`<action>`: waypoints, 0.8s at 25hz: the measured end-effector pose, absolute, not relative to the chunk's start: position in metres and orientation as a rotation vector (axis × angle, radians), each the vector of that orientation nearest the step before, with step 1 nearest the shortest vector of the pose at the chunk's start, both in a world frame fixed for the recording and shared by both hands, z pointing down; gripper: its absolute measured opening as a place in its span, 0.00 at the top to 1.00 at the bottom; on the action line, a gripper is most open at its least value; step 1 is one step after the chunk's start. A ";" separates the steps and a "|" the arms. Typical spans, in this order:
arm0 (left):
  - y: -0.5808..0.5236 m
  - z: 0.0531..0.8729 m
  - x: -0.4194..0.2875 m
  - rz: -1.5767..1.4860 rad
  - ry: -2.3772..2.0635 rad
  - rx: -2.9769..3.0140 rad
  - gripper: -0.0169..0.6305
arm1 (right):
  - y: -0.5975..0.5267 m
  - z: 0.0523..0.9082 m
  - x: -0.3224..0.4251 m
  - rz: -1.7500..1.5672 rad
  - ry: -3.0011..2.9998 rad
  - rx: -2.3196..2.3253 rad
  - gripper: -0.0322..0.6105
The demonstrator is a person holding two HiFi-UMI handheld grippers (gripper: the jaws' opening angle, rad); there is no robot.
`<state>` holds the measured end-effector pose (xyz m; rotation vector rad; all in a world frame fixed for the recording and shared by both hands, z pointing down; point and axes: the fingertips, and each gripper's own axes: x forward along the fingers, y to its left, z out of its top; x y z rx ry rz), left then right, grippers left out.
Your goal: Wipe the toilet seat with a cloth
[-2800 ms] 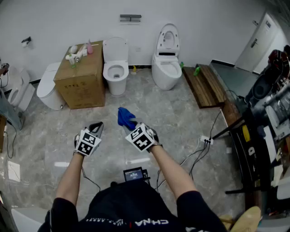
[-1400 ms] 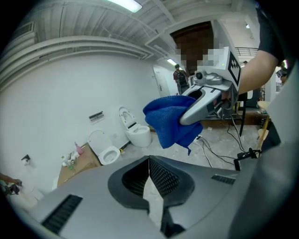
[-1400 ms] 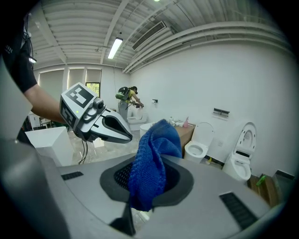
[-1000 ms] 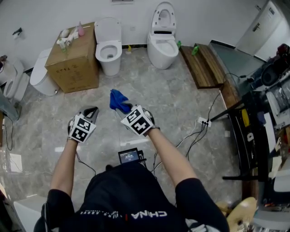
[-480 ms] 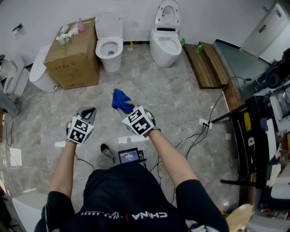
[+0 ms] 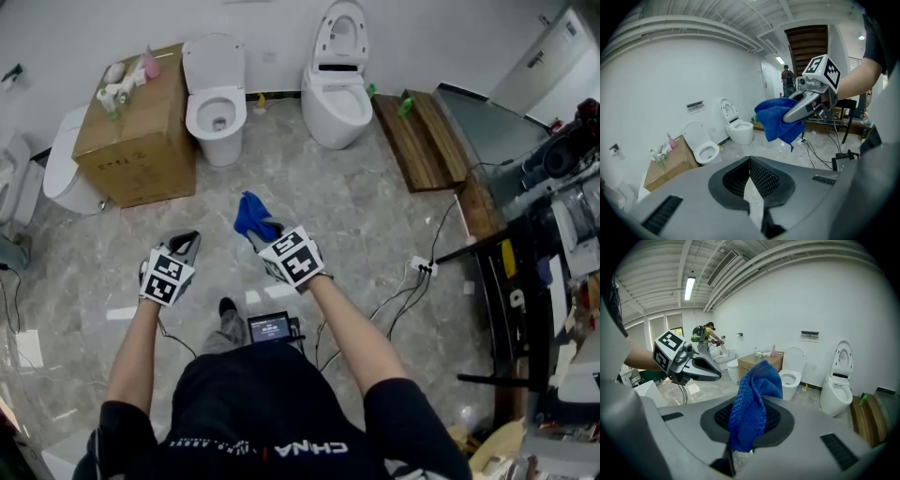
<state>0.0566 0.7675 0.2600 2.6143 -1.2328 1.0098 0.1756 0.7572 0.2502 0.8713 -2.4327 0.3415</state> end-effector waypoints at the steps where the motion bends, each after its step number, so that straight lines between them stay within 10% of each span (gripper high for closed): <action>1: 0.753 0.259 0.051 1.007 -1.212 2.625 0.96 | 0.743 0.249 0.168 0.343 -2.426 0.876 0.87; 20: 0.583 0.266 -0.038 0.922 -1.017 2.673 0.96 | 0.575 0.252 0.059 0.352 -2.348 0.882 0.87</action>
